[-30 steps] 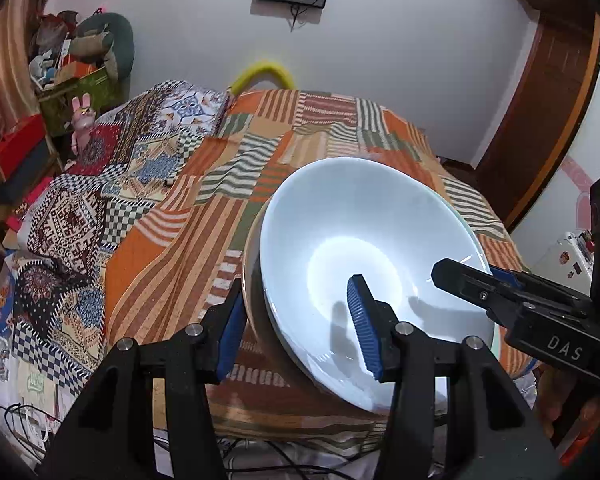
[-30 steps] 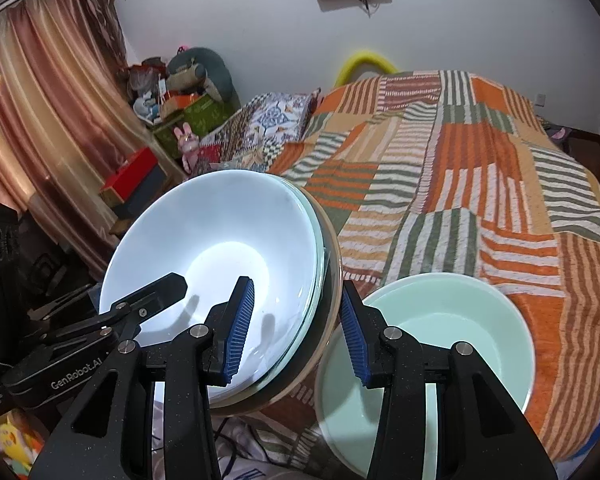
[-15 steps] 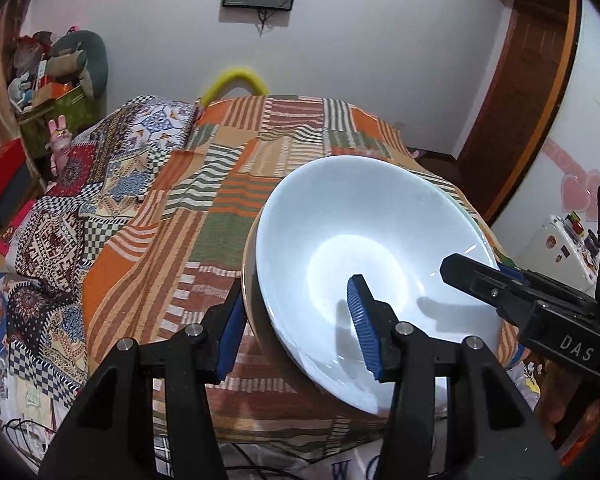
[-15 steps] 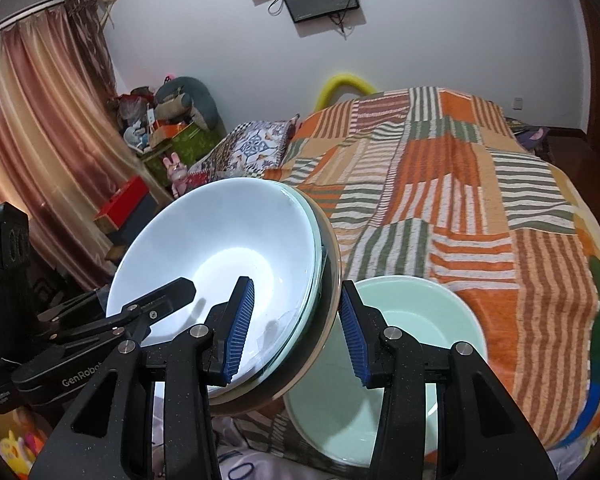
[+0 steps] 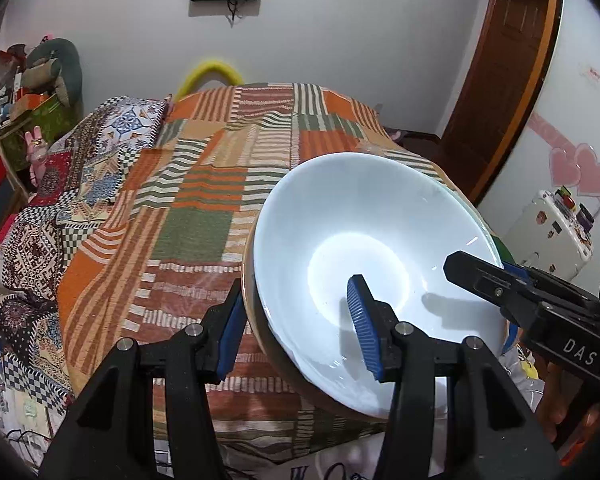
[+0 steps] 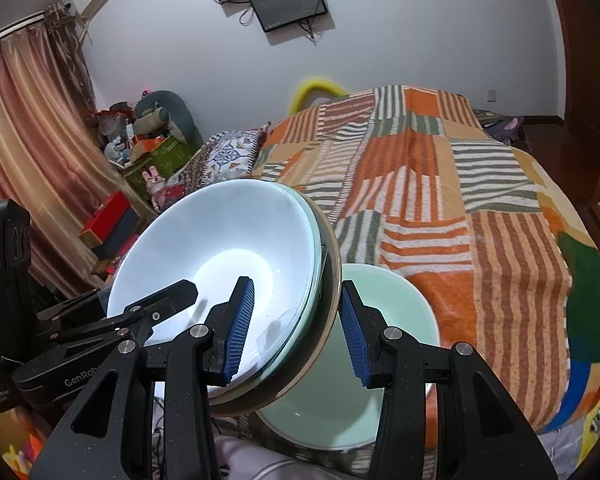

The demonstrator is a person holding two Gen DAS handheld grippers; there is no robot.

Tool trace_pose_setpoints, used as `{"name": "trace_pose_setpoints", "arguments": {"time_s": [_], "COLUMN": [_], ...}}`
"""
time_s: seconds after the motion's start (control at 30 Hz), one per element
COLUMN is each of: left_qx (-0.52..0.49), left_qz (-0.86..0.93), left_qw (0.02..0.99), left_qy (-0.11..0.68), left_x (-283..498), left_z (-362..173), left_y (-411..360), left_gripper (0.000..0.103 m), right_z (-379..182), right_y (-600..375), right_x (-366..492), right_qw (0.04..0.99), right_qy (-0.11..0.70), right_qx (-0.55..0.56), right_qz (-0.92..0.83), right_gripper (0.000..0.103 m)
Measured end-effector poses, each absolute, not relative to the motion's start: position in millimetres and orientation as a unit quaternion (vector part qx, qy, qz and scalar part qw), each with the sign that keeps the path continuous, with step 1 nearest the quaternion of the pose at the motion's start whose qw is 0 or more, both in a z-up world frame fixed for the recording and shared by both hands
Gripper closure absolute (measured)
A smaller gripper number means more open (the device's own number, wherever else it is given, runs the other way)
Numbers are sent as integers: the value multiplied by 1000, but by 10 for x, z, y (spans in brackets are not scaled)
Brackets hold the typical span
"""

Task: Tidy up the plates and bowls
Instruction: 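Lower the spotted white bowl into the light green bowl with both grippers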

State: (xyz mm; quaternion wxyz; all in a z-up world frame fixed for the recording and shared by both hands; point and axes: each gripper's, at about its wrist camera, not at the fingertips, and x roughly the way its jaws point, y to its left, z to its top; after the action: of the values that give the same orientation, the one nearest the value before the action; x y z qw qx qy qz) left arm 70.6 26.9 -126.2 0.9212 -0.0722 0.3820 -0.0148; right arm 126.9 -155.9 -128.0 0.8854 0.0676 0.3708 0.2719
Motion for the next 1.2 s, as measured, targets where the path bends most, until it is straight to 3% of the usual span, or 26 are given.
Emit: {"name": "trace_pose_setpoints", "arguments": {"time_s": [1.2], "left_qx": [-76], "left_qz": [-42], "left_qw": [879], "left_qy": [468], "left_x": [1112], "left_z": [-1860], "left_y": [-30], "left_gripper": [53], "right_z": [-1729], "right_y": [-1860], "right_x": [1394], "right_qw": [869], "right_qy": [431], "right_qx": [81], "right_qz": [228], "right_gripper": [63]}}
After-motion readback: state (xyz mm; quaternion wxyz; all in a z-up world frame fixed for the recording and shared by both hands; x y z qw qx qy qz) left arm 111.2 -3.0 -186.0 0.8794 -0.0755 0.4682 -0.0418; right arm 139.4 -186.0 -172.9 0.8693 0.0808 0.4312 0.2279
